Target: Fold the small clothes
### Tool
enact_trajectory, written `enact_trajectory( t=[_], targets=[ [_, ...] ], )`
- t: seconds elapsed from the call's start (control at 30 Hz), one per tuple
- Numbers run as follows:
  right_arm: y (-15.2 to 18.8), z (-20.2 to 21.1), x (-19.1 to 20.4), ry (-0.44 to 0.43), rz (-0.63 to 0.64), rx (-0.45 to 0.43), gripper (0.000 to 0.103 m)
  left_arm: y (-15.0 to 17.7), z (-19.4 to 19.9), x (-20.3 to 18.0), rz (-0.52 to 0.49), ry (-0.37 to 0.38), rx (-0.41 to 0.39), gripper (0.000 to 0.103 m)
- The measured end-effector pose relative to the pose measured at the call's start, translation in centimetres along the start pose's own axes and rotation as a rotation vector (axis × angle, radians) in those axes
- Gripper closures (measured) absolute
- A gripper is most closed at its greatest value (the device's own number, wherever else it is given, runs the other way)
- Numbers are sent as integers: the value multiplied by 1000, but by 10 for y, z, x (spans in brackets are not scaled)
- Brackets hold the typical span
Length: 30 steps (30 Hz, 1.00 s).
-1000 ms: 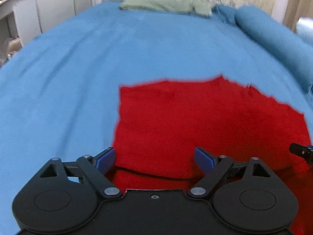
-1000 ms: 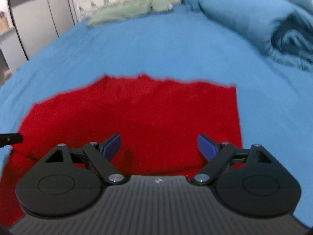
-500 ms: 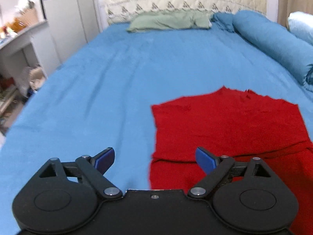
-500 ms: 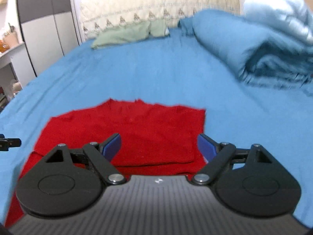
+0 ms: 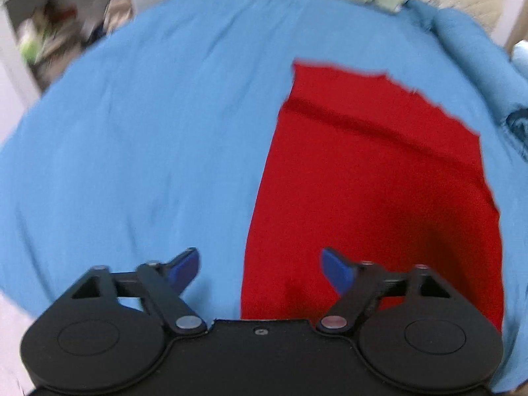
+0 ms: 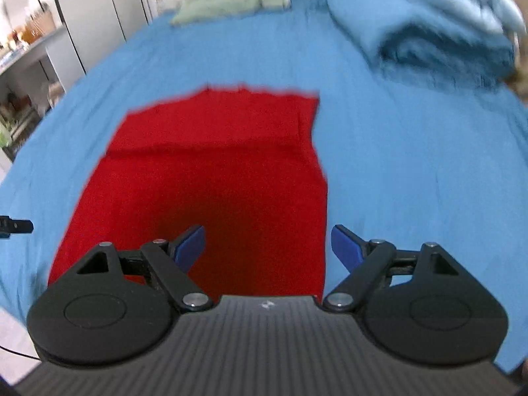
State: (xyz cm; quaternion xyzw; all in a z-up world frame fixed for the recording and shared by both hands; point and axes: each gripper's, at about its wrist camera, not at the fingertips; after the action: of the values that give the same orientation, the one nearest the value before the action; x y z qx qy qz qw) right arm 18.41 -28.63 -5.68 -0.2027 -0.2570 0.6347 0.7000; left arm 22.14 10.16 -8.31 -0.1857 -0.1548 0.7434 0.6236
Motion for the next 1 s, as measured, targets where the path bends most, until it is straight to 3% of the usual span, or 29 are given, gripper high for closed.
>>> enact_trajectory(
  t=[0.13, 0.27, 0.43, 0.67, 0.77, 0.83, 0.87, 0.9, 1.0],
  targets=[
    [40, -20, 3, 15, 9, 109, 15, 35, -18, 6, 24, -5, 81, 31],
    [66, -32, -3, 46, -80, 177, 20, 53, -33, 5, 11, -6, 125, 39],
    [89, -38, 0, 58, -86, 225, 25, 59, -39, 3, -2, 0, 127, 47],
    [107, -47, -9, 71, -143, 287, 33, 66, -44, 3, -20, 5, 124, 48],
    [111, -50, -13, 59, -178, 303, 45, 73, -39, 2, -18, 10, 125, 49],
    [110, -50, -10, 34, -172, 311, 64, 72, -38, 4, -17, 16, 135, 63],
    [109, -52, -10, 30, -165, 314, 67, 71, -40, 5, -17, 22, 144, 73],
    [107, -51, -8, 28, -157, 314, 72, 70, -40, 4, -18, 28, 154, 94],
    [104, -43, -9, 18, -158, 312, 79, 64, -34, 2, -43, 19, 163, 98]
  ],
)
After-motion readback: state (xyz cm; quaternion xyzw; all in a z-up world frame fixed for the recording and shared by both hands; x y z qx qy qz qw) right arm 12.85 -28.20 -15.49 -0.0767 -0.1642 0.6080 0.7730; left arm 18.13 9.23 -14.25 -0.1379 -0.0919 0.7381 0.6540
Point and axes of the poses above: each gripper's, at about its wrist camera, not at the fingertips, and z roughly against the way its jaws point, x to its left, y to its underside
